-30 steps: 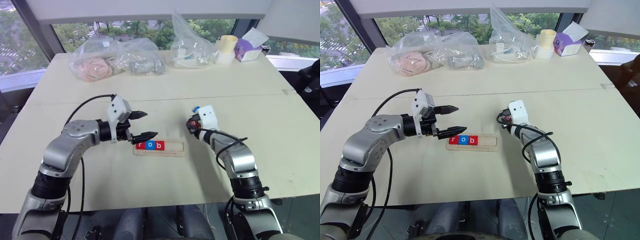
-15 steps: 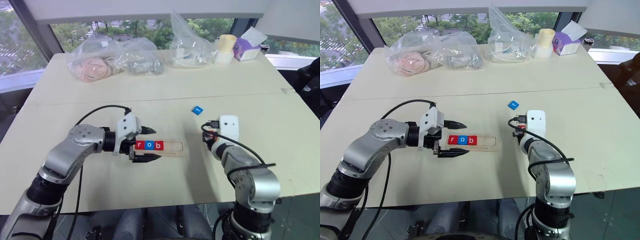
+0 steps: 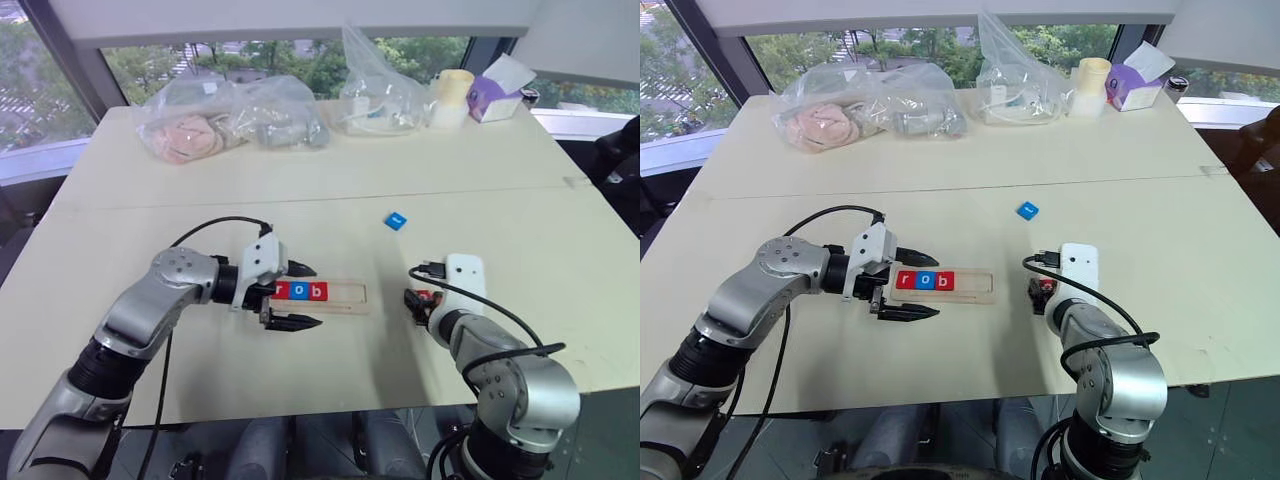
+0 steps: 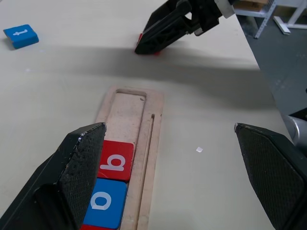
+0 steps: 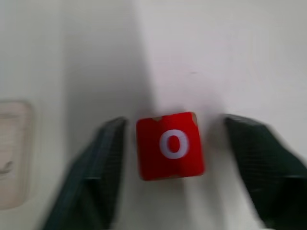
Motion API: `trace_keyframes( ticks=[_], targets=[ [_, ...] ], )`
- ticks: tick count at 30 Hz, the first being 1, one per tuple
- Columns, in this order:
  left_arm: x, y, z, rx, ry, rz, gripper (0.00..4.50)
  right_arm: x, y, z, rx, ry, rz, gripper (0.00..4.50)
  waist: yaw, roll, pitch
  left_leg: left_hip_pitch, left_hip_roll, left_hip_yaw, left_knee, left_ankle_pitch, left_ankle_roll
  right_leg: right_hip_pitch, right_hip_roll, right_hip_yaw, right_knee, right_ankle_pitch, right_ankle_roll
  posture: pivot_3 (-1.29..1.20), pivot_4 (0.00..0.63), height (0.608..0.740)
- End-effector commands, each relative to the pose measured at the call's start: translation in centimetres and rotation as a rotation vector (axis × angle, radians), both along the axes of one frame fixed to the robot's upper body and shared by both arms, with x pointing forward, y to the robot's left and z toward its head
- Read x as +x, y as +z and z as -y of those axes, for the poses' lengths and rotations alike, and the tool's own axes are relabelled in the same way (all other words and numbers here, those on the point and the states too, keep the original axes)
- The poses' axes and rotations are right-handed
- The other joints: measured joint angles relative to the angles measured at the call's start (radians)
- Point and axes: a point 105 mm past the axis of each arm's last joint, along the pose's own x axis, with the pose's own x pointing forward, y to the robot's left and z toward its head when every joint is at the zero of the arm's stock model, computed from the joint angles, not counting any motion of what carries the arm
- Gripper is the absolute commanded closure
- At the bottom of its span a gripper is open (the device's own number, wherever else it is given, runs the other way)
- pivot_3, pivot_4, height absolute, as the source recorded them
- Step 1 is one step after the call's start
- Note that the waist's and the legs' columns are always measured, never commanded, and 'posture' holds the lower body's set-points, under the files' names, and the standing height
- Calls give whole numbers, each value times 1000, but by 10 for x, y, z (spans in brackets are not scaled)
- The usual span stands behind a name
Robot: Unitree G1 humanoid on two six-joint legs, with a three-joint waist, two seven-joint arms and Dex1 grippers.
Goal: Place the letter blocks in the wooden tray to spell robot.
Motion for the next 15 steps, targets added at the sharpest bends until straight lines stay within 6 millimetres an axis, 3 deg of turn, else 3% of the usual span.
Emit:
trace_keyframes(
  ticks=[1, 3, 5, 7, 9, 11, 15],
  targets=[
    [2, 8, 0, 0, -13, 42, 0, 11, 21, -1, 1, 47, 123, 34, 0, 0, 0, 0, 0, 0, 0, 0, 0, 0, 0, 0, 0, 0, 0, 0, 150, 740],
    [3, 9, -2, 1, -10, 42, 0, 17, 36, 6, -6, 79, 211, 34, 0, 0, 0, 0, 0, 0, 0, 0, 0, 0, 0, 0, 0, 0, 0, 0, 150, 740],
    [1, 15, -7, -15, -17, 20, 0, 20, 61, 11, 19, 259, 348, 34, 2, 0, 0, -1, 0, 0, 0, 0, 0, 0, 0, 0, -1, 0, 0, 0, 150, 740],
    [-2, 20, -11, -27, -32, 5, 0, 14, 72, 19, -37, 450, 410, 34, 5, 0, 1, -2, 0, 0, 1, 0, 0, 1, -1, -1, -2, 0, 1, 0, 150, 740],
    [-5, 24, -13, -26, -51, -4, 0, 6, 68, 24, -88, 611, 402, 34, 4, -1, 1, -2, -1, 0, 1, -1, 1, 1, -1, -2, -3, -1, 3, 0, 150, 740],
    [-11, 27, -16, 3, -90, 2, 0, -4, 53, 38, -170, 795, 322, 34, 3, -1, 1, -2, -1, 0, 0, -1, 2, 2, -1, -2, -3, -2, 4, 0, 150, 740],
    [-10, 23, -20, 60, -97, 43, 0, -13, 28, 53, -297, 1008, 188, 34, -2, -1, 1, -1, -1, 5, 1, -2, 3, 2, -2, 0, -2, -3, 4, 0, 150, 740]
  ],
)
